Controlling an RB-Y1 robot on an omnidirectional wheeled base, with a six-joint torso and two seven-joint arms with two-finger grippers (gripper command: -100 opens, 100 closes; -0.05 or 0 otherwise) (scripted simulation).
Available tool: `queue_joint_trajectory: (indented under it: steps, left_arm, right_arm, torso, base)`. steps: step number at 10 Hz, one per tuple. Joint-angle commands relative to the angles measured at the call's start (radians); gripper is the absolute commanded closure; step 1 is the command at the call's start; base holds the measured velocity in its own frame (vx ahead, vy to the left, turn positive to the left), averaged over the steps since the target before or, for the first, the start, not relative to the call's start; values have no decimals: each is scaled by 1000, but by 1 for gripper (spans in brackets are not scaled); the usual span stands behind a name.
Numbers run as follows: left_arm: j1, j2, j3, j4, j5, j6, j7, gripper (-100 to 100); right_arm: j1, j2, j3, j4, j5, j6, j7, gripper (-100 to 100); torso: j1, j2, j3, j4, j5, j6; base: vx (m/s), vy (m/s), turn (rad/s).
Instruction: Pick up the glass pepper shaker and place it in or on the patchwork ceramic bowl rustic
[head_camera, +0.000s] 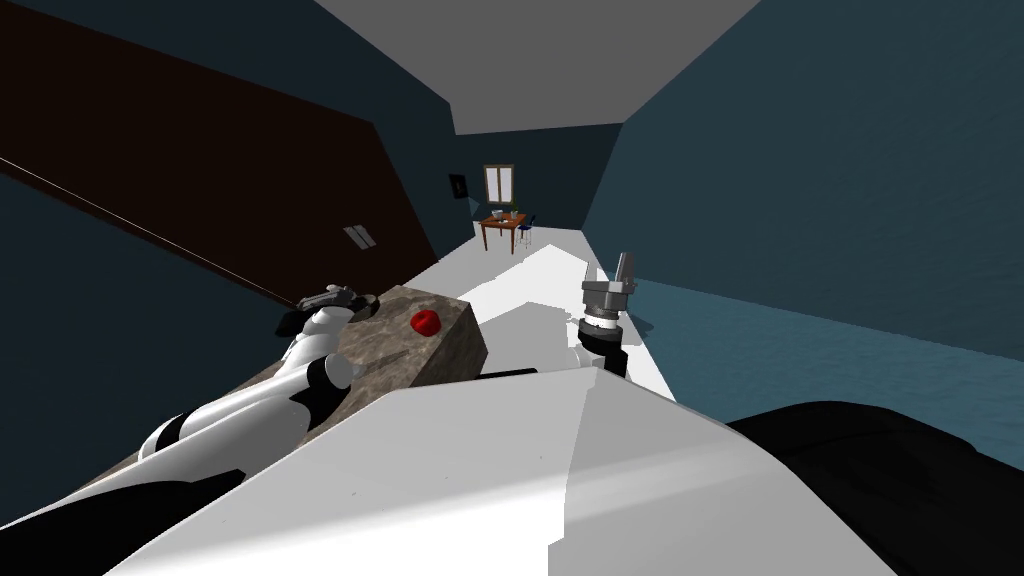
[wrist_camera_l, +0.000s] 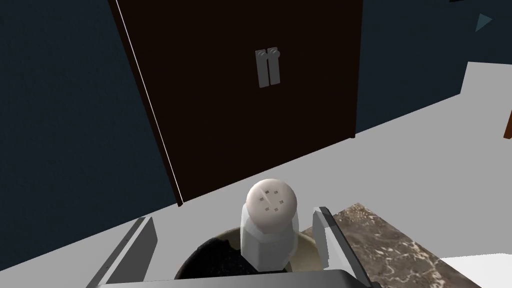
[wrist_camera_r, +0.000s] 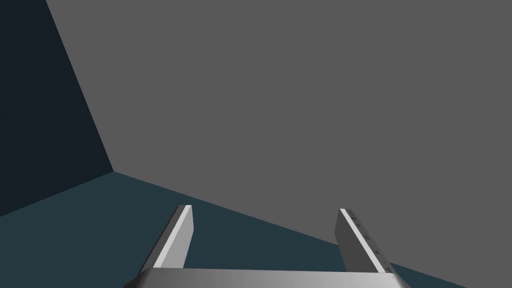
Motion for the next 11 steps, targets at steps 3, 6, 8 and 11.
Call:
queue_joint_trajectory:
  steps: [3,6,8,11]
  left_arm:
    - [0,-1,-1,0,0,1,0,0]
    - [10,58,-44,21,-47,9,100,-100]
    - [10,58,-44,21,-47,9,119,-100]
    - [15,87,-65,31,-71,14,178,-100]
  right_arm:
    - [0,0,0,0,0,0,0,0]
    - [0,0,0,0,0,0,0,0]
    - [0,0,0,0,0,0,0,0]
    - [0,0,0,0,0,0,0,0]
  torso:
    - [-1,2,1,1,-1,-1]
    - [-3,3,2,1,-2,-2]
    - [-4,3,2,1,-2,-2]
    - [-3,3,2,1,-2,-2]
  base:
    - [1,0,-4]
    - [6,-30,-33]
    - [5,-27,-7]
    - [6,-20,-19]
